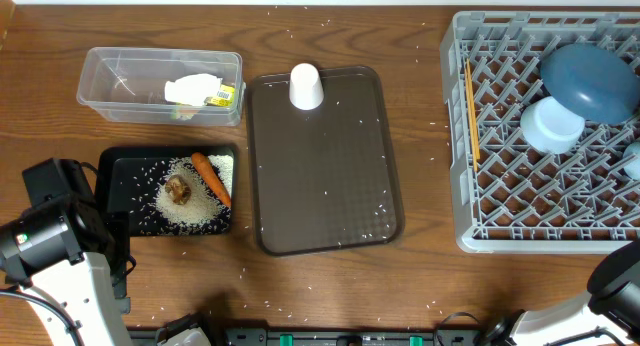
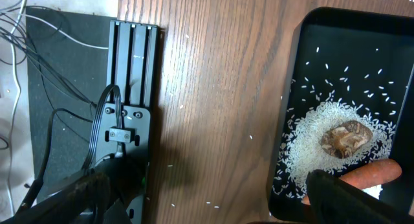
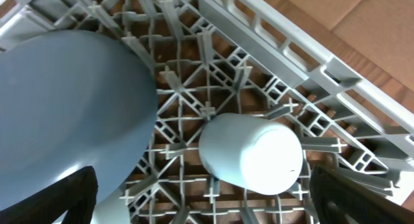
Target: Sort waste into correct bins and load items into the dishwasher rack
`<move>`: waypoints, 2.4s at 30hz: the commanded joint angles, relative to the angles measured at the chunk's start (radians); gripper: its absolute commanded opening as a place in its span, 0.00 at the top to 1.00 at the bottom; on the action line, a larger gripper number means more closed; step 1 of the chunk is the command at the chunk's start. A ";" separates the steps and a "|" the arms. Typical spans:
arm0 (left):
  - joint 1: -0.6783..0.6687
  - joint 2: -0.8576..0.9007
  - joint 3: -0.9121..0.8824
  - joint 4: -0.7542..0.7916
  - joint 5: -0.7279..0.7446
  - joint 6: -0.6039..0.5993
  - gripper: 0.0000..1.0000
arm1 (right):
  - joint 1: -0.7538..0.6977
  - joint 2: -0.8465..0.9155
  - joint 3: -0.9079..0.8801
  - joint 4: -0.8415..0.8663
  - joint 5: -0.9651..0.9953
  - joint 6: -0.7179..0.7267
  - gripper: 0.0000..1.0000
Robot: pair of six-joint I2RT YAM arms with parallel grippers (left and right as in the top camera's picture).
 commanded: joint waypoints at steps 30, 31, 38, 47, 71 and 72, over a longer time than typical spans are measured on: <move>0.006 0.000 0.002 -0.003 -0.011 -0.012 0.02 | -0.058 0.044 0.001 -0.107 0.175 0.141 0.99; 0.006 0.000 0.002 -0.003 -0.011 -0.012 0.02 | -0.057 0.053 0.001 -0.107 0.169 0.141 0.99; 0.006 0.000 0.002 -0.003 -0.011 -0.012 0.02 | -0.056 0.115 0.001 -0.100 0.148 0.138 0.99; 0.006 0.000 0.002 -0.003 -0.011 -0.012 0.02 | -0.056 0.127 0.001 -0.080 0.117 0.103 0.99; 0.006 0.000 0.002 -0.003 -0.011 -0.012 0.02 | 0.113 0.115 0.001 -0.048 -0.307 0.021 0.99; 0.006 0.000 0.002 -0.003 -0.011 -0.012 0.02 | 0.150 0.112 0.001 -0.043 -0.311 0.022 0.99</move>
